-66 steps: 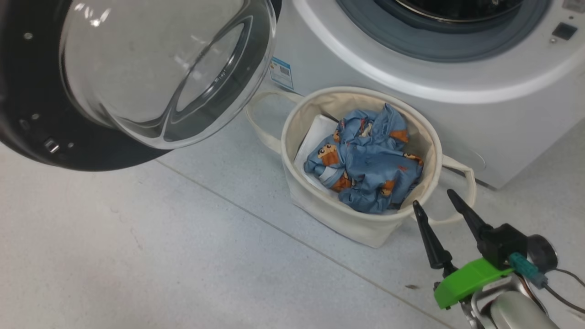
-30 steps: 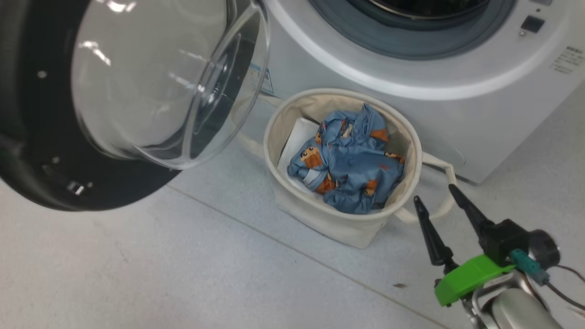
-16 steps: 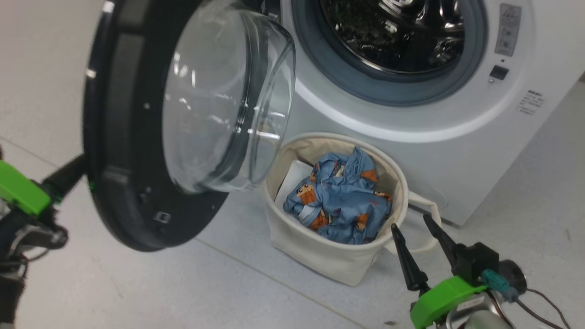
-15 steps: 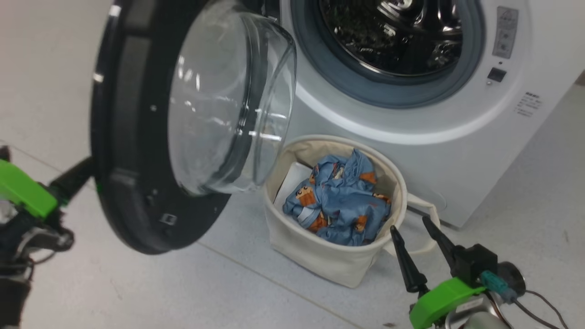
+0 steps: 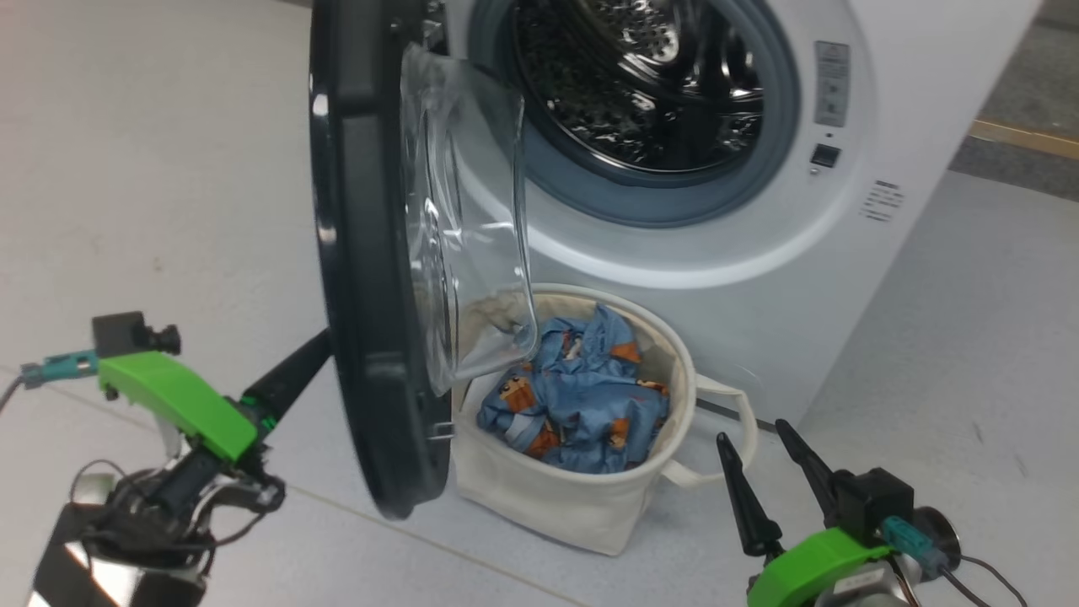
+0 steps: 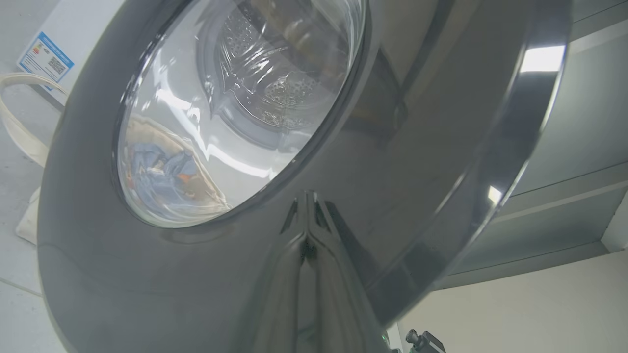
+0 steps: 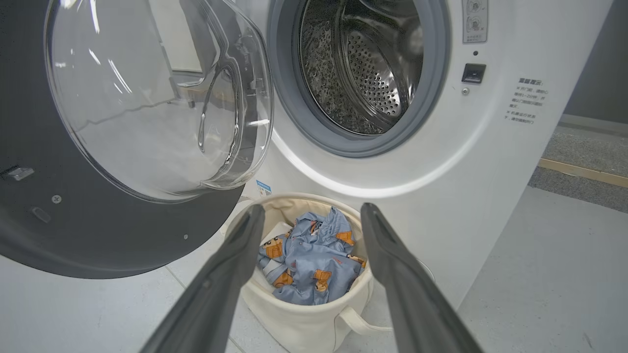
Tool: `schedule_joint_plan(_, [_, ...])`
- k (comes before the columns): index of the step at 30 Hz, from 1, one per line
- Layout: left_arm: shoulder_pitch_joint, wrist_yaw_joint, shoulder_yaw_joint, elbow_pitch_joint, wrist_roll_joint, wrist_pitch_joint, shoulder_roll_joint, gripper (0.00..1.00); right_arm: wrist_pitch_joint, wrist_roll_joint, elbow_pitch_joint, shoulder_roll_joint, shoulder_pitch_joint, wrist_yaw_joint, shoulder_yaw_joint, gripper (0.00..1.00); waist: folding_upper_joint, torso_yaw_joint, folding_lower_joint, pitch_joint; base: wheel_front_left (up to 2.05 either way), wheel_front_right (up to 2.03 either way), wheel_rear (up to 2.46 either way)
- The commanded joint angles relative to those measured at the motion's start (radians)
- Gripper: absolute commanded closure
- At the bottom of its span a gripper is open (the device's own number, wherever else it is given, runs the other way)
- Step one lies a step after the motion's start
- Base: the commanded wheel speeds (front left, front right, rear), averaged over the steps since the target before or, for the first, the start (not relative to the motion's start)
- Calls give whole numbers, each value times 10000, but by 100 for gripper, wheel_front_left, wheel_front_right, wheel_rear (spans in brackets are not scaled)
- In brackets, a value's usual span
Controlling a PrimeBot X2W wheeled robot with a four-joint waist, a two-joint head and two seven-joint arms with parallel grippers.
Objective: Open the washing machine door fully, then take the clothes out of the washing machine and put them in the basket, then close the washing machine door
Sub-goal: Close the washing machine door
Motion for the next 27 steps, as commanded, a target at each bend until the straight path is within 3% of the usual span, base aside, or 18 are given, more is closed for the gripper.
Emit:
schedule_joint_plan(1, [-367,-62,241,-526,66,-75,71,100,-132,-51,-363,35,-109,73,96,0,0,-302,0,-51,0,0,0])
schedule_joint_plan(12, [-434,-192,-231,-880,368,-668,-597,100,-133,-159,-619,54,-126,73,-380,0,0,-1894,0,242,0,0,0])
schedule_joint_plan(27, [-1234,-246,-10,-194,888,-2227,-404,100,-133,-152,-846,302,-462,73,-620,0,0,-4245,0,930,0,0,0])
